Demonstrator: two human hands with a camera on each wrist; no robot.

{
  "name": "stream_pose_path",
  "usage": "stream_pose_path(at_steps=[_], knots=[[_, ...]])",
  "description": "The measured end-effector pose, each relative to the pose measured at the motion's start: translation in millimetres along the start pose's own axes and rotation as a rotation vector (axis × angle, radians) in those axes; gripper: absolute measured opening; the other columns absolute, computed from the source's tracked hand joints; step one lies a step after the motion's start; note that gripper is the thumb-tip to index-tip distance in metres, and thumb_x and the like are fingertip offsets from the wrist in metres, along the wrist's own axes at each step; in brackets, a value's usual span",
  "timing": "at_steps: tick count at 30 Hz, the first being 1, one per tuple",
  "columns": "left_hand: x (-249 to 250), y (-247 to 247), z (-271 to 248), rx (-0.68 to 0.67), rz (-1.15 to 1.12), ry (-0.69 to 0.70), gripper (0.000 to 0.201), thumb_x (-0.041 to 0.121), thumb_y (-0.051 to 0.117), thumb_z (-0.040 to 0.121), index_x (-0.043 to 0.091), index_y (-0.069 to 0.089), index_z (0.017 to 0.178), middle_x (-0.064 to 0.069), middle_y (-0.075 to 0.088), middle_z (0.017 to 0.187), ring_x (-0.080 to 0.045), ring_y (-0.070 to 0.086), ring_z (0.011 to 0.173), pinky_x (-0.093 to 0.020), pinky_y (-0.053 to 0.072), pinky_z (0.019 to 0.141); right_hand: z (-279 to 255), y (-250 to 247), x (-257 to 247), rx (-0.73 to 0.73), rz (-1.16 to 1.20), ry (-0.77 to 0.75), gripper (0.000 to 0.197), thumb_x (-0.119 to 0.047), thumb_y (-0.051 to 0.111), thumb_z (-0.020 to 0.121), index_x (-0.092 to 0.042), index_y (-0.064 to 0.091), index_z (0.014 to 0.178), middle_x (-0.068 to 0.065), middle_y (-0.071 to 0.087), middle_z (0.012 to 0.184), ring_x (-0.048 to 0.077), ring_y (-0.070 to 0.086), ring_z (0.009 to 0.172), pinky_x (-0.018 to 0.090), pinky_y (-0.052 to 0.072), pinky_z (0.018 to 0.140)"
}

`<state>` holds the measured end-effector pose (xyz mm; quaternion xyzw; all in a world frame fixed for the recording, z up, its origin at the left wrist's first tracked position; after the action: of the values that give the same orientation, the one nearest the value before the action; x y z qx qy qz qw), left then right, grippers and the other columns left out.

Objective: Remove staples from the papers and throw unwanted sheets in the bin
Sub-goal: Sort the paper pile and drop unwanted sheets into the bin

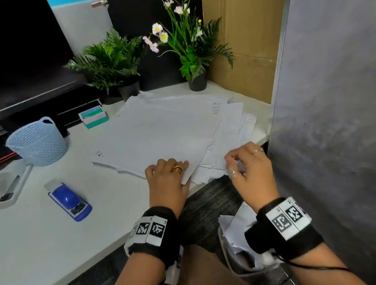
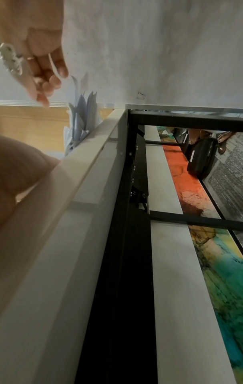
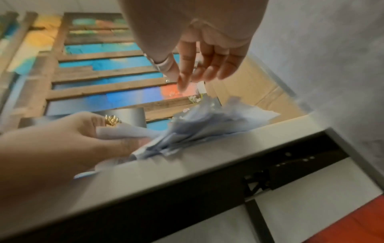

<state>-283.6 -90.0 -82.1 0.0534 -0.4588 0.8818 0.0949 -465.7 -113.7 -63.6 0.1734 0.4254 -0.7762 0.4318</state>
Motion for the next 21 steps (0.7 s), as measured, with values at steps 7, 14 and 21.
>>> stream_pose_path(at_steps=[7, 14, 21], knots=[[-2.5, -8.1, -7.9, 0.029, -0.327, -0.082, 0.041, 0.042, 0.041, 0.088, 0.019, 0.072, 0.103, 0.000, 0.070, 0.104, -0.016, 0.062, 0.102, -0.045, 0.019, 0.110, 19.5, 24.0, -21.1, -0.234, -0.112, 0.160, 0.039, -0.032, 0.050, 0.095, -0.018, 0.046, 0.059, 0.003, 0.045, 0.069, 0.016, 0.042, 0.072, 0.023, 0.024, 0.065], [-9.7, -40.7, -37.2, 0.155, -0.575, -0.136, 0.029, 0.032, 0.042, 0.089, 0.042, 0.067, 0.102, 0.039, 0.060, 0.095, 0.013, 0.053, 0.100, -0.029, 0.005, 0.116, 31.4, 13.3, -26.7, -0.195, 0.120, 0.375, 0.055, -0.036, 0.054, 0.093, 0.001, 0.050, 0.052, 0.009, 0.043, 0.049, 0.020, 0.039, 0.050, 0.022, 0.030, 0.052], [-12.7, -64.6, -51.4, 0.082, -0.597, -0.060, 0.029, 0.035, 0.040, 0.090, 0.042, 0.066, 0.102, 0.042, 0.057, 0.097, 0.019, 0.049, 0.102, -0.009, 0.009, 0.110, 25.9, 25.6, -18.1, -0.118, 0.495, 0.624, 0.013, -0.010, 0.056, 0.091, -0.014, 0.055, 0.104, 0.006, 0.063, 0.102, 0.028, 0.059, 0.104, 0.043, 0.046, 0.098]])
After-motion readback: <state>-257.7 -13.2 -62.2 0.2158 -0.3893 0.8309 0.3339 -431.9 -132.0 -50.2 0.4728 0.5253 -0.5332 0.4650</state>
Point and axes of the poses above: each hand's wrist, its own z-axis towards the middle knuckle, its own y-axis out of the palm, x = y × z, the point moved 3 cm from there along z, towards the middle knuckle
